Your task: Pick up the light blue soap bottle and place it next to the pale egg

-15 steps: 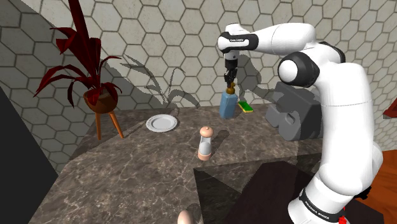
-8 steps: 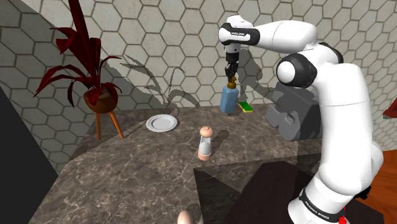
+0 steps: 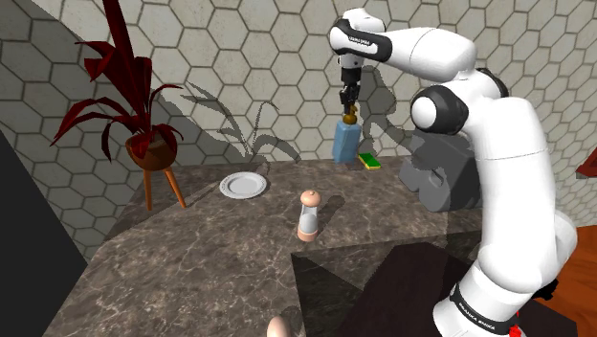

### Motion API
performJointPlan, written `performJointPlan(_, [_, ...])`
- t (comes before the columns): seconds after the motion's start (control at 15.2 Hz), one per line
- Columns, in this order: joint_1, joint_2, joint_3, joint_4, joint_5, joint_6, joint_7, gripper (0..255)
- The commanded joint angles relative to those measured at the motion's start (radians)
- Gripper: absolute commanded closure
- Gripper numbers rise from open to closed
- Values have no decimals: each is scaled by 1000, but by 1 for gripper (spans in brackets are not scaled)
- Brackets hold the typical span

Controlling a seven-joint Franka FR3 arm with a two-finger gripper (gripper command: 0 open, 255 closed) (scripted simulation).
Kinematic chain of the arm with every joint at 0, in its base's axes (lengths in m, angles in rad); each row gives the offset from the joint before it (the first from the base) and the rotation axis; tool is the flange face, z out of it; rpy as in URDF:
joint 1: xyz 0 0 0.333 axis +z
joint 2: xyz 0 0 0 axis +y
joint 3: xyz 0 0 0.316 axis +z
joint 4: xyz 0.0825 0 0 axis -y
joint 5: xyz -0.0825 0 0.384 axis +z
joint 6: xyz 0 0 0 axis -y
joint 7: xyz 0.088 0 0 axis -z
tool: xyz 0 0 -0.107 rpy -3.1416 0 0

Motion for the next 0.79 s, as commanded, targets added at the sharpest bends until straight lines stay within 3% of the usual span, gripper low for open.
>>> performJointPlan(0.0, [20, -41, 0, -44, -8, 2, 14, 255])
performJointPlan(0.33, [117, -221, 13, -265, -45, 40, 101, 255])
performJointPlan(0.73, [210, -375, 49, -416, -78, 31, 218, 255])
